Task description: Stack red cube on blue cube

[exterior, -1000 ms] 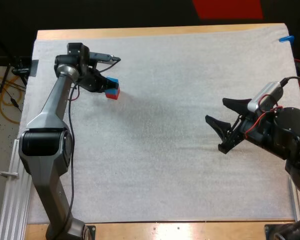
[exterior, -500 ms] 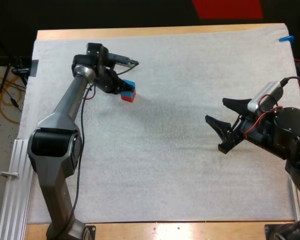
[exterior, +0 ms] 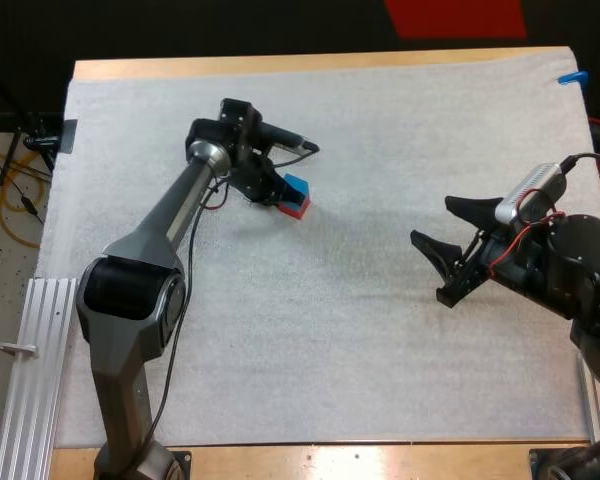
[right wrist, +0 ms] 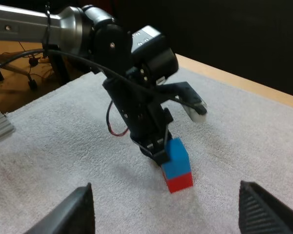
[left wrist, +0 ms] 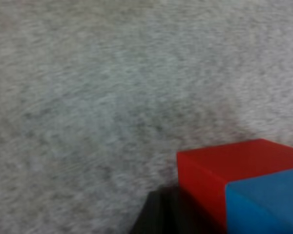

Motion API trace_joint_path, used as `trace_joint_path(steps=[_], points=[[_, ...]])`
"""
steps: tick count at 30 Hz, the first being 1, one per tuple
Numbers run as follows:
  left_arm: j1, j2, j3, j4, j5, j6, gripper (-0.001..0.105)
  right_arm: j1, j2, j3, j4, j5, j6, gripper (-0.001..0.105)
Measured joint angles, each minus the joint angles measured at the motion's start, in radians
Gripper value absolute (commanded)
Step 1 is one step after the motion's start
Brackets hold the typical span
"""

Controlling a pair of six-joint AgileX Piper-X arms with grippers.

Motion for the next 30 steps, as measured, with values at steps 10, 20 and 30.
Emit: trace_joint_path(steps=[10,20,30], points=[[-0.101,0.0,0.0,0.0,0.008,0.0,0.0,0.0,0.0,0.0,0.0,0.0,0.0,0.061],[-0.133,0.0,0.0,0.021,0.034,-0.022,0.0,0.0,0.0,0.0,0.0,0.0,0.0,0.061],[-0.11,-0.008,-0.035,0.021,-0.002,-0.008,0.0,0.0,0.0,0.0,0.0,0.0,0.0,0.061]])
